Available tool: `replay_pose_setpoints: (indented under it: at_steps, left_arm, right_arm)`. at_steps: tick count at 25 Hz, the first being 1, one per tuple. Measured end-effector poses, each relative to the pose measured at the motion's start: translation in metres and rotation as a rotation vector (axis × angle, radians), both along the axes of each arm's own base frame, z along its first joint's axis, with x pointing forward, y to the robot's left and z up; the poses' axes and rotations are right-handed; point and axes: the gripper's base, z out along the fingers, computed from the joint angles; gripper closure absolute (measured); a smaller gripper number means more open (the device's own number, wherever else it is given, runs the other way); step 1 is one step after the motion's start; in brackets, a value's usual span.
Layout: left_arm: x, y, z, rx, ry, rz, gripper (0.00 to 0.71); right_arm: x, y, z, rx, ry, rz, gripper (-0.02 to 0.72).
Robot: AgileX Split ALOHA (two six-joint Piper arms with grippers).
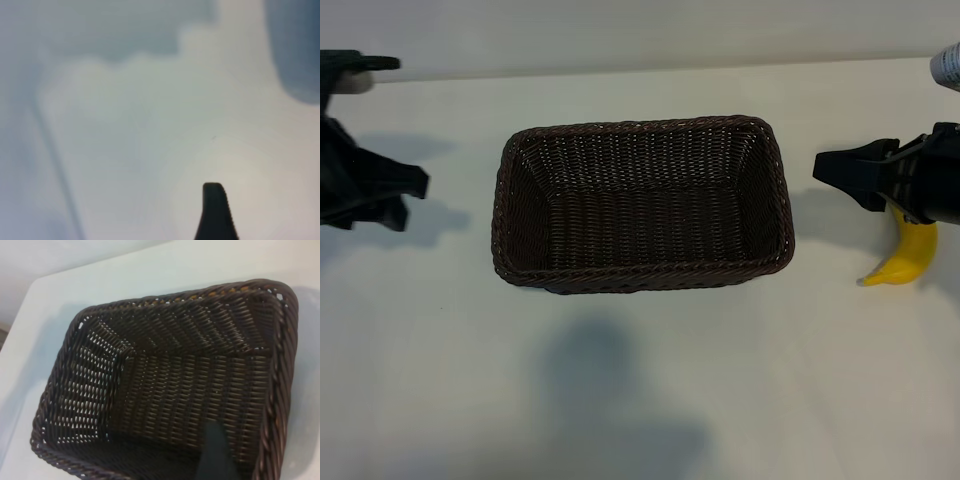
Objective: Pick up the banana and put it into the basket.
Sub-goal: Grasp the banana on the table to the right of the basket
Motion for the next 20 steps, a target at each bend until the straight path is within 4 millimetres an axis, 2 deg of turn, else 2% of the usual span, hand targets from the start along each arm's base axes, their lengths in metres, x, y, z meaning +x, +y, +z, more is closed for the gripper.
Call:
replay_pose_setpoints:
  at_steps: [7,16,20]
  left_arm:
    - [-0.014,0.004,0.016,0.023,-0.019,0.009,0.181]
    - [-0.016,0.002,0.015,0.005,0.003,0.006,0.181]
    - [-0.022,0.003,0.002,0.009,0.048,0.006,0.181]
  right_arm:
    - [0.000,0.000,0.000,0.000,0.000,0.000,0.191]
    - [0.000,0.000,0.000,-0.001,0.000,-0.001,0.191]
    - [0.000,-0.001,0.000,-0.005,0.000,-0.006,0.191]
